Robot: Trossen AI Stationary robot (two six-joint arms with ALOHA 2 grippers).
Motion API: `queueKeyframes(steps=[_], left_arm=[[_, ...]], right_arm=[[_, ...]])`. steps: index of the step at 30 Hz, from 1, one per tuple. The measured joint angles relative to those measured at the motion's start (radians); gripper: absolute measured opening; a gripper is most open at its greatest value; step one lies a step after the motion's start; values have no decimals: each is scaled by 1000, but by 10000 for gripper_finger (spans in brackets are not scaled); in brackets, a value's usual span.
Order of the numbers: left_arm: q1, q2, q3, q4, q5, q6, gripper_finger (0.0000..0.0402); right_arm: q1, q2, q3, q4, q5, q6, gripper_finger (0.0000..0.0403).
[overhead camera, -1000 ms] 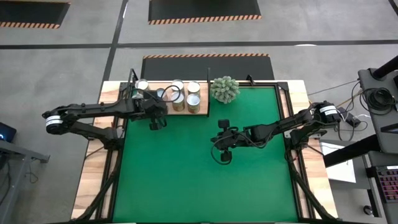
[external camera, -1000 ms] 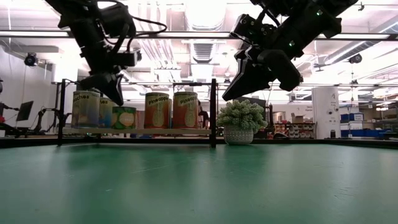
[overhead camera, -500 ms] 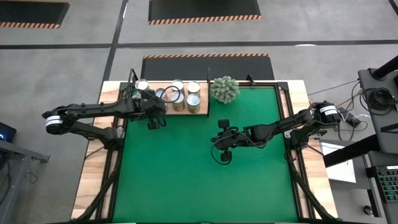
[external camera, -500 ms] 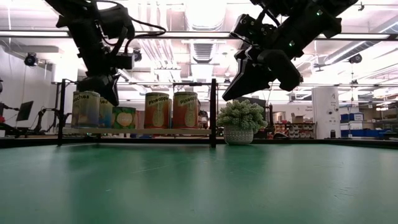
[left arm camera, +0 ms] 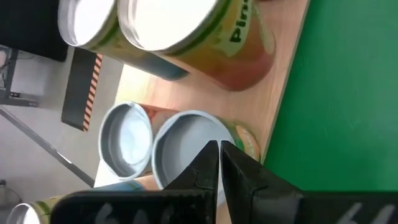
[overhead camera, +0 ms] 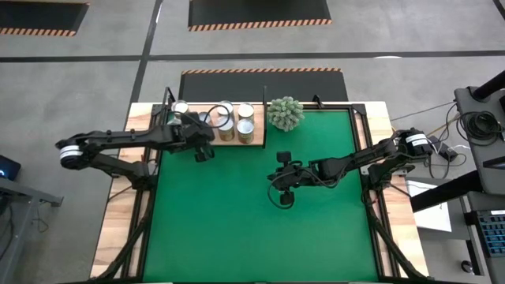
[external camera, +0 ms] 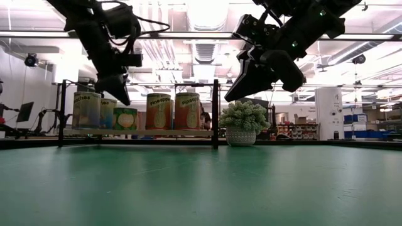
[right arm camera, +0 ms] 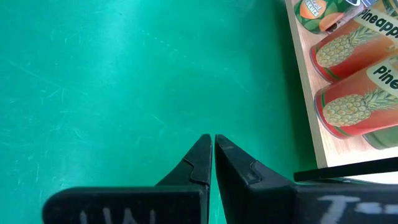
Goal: Pick and place cans onto a shelf
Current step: Put the canned sliced peaches on the shelf
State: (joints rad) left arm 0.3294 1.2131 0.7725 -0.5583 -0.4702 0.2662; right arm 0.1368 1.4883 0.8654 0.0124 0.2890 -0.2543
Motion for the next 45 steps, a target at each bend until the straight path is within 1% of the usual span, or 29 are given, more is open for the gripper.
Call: queueKeyframes(steps=[6,29,34,39,45], left_arm=[[0,19,0,-3,0,6,0],[0,-4,-1,-42,11,38,0],[0,-5,5,-37,11,14,0],[0,-5,5,4,11,-21,0],[0,18,3,33,9,-47,0]], right_arm=[[0,0,0,-1,0,0,9],[0,0,0,-7,0,1,9],[0,0,0,-7,0,3,9],[0,0,0,-7,0,4,9],[0,0,0,-7,0,9,9]])
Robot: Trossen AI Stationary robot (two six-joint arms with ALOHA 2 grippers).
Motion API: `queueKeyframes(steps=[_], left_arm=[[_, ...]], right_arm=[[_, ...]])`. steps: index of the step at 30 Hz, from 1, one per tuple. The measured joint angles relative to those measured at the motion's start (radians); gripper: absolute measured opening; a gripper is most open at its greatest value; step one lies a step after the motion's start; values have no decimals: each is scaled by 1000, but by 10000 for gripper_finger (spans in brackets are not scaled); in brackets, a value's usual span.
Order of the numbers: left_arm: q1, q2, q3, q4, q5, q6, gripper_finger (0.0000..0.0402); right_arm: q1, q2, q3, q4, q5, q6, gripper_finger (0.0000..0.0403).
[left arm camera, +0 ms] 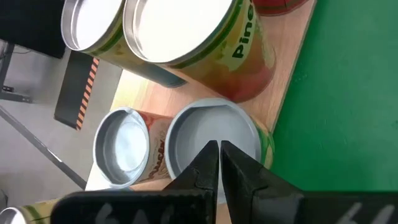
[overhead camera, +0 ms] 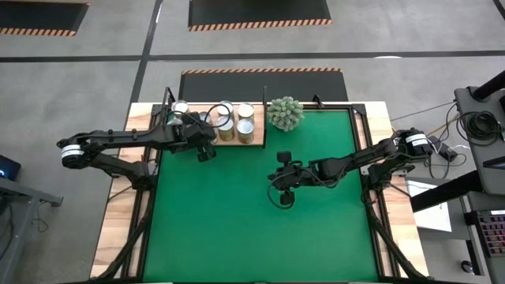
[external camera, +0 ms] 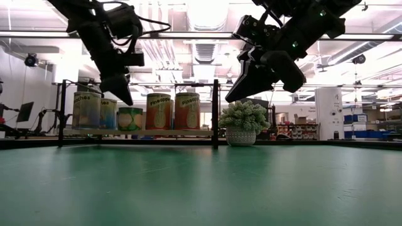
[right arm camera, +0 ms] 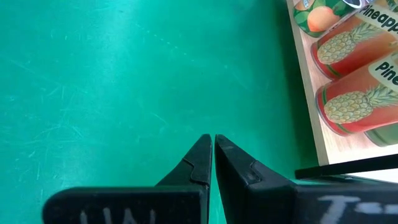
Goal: Pick and place cans onto a shelf
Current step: Put the canned sliced peaches on the shelf
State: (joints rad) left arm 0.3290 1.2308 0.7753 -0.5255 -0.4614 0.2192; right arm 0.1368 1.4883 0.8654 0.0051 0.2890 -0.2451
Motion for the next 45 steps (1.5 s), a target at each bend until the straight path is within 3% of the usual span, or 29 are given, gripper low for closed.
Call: queueKeyframes(steps=[28,35,40,45], left_arm=[[0,31,-5,-52,-108,-94,0],[-15,-30,-5,-46,-124,-108,0],[-41,-116,-5,-44,-90,-107,0],[-47,-204,-43,-16,40,-67,0]], right_arm=[[0,0,-4,0,0,3,9],[0,0,-4,6,0,19,9],[-8,0,24,15,0,27,9],[-48,0,131,-68,0,12,9]])
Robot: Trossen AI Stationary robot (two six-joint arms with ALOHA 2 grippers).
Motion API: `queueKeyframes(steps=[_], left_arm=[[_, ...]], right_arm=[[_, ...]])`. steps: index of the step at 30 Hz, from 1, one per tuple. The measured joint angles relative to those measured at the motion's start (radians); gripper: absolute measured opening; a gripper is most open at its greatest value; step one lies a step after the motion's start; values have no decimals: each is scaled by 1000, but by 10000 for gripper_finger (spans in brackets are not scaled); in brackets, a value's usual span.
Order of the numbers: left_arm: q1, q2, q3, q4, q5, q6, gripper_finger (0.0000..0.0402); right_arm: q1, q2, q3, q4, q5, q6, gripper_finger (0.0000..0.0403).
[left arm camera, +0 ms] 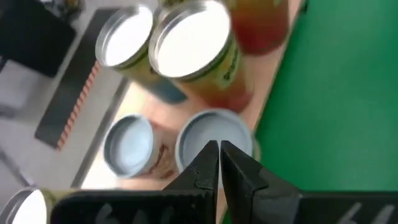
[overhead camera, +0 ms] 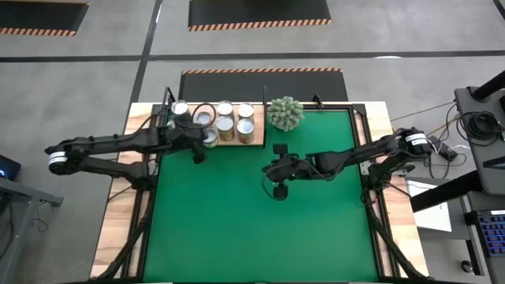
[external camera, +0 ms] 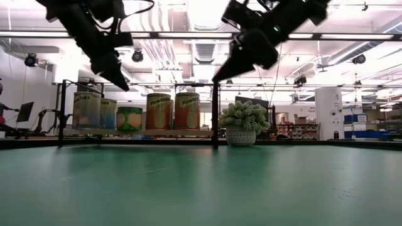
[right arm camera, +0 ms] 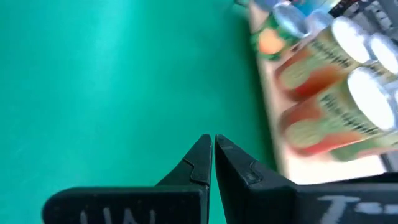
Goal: Pick and place cans onto a shelf
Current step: Put the canned sliced peaches on the shelf
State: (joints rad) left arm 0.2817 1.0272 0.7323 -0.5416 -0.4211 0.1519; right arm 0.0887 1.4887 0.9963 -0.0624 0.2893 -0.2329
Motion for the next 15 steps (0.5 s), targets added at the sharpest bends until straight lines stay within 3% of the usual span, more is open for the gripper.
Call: queueKeyframes(steps=[8,15], left_arm=[[0,-81,-144,209,-18,23,0],[1,-58,-211,322,-75,22,0]], right_arm=[[-86,16,222,-138,-2,-124,9],[-130,24,278,-159,-9,-203,9]])
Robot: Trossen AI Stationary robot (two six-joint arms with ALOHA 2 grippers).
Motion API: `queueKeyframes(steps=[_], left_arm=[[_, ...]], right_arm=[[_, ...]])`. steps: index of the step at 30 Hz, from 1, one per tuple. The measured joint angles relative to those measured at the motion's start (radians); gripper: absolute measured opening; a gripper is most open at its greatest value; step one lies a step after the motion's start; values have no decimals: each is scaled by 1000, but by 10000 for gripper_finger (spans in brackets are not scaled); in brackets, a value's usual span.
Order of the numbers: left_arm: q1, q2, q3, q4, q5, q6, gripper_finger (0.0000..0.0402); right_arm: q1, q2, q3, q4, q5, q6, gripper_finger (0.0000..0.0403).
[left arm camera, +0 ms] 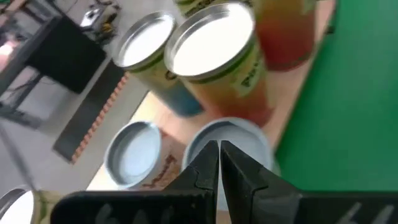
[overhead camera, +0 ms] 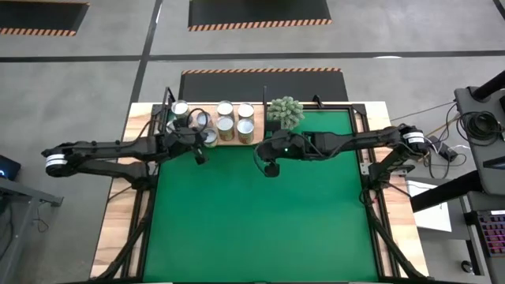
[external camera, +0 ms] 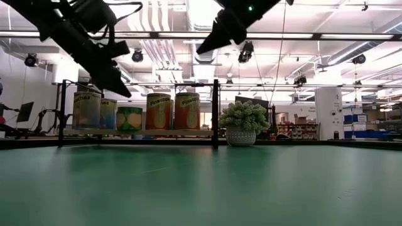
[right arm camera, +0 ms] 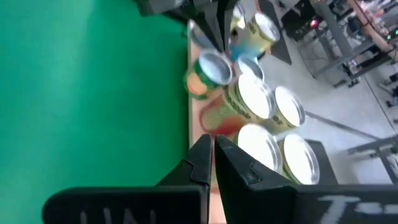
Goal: Pick and place cans onto a shelf
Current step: Put the canned sliced peaches on the shelf
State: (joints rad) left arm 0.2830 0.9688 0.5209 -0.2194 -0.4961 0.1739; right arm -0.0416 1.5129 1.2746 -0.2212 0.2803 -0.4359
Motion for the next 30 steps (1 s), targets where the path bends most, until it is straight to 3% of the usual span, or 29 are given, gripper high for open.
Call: queueKeyframes(steps=[9,21,30], left_arm=[[1,81,6,-32,-44,-63,0],[1,97,7,-70,-44,-353,0],[1,96,37,-65,-45,-336,0]], right_arm=[[-40,2,-52,-35,-3,-3,9],[-40,2,-102,-31,-3,21,9],[-40,2,-121,-29,-3,70,9]])
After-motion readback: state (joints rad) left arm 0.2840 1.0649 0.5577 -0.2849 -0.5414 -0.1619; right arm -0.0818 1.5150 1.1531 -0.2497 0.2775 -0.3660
